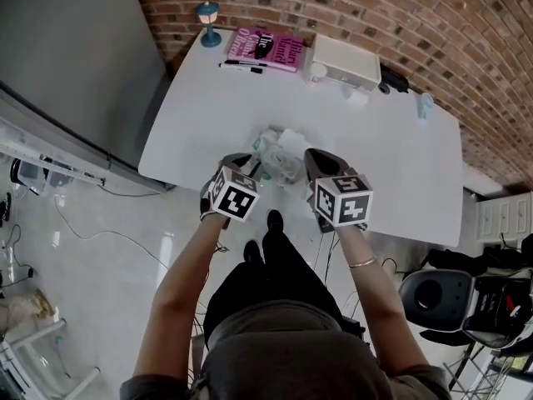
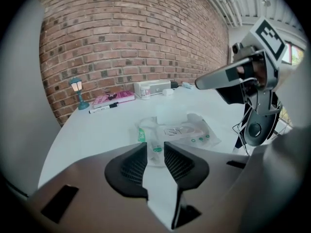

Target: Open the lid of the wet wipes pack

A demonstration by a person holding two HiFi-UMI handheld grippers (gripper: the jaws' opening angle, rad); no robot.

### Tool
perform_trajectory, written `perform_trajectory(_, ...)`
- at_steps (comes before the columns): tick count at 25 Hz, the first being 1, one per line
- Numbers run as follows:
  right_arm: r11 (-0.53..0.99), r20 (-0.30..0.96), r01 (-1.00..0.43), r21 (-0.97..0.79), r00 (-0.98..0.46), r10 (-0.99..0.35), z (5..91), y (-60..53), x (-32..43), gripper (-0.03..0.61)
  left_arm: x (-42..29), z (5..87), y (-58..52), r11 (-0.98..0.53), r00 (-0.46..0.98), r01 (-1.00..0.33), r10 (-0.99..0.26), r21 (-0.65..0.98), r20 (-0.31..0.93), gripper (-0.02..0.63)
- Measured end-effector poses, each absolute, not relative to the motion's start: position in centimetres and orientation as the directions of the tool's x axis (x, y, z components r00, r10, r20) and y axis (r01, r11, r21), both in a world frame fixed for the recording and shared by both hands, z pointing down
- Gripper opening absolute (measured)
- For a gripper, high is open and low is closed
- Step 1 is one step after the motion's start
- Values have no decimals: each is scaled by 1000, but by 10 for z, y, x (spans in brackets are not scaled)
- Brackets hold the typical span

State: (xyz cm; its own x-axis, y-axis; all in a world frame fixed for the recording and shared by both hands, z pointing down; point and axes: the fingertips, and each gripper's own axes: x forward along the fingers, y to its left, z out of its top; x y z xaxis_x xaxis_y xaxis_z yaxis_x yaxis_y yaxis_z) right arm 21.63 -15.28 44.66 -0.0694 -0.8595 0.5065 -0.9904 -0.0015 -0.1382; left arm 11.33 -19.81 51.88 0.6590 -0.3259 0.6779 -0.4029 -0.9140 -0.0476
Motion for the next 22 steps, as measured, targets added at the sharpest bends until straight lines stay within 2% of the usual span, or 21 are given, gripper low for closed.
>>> perform_trajectory(22, -3, 404, -965, -262, -106, -909, 437, -113, 185, 5, 75, 459, -190, -839, 718, -544, -464, 3, 520, 49)
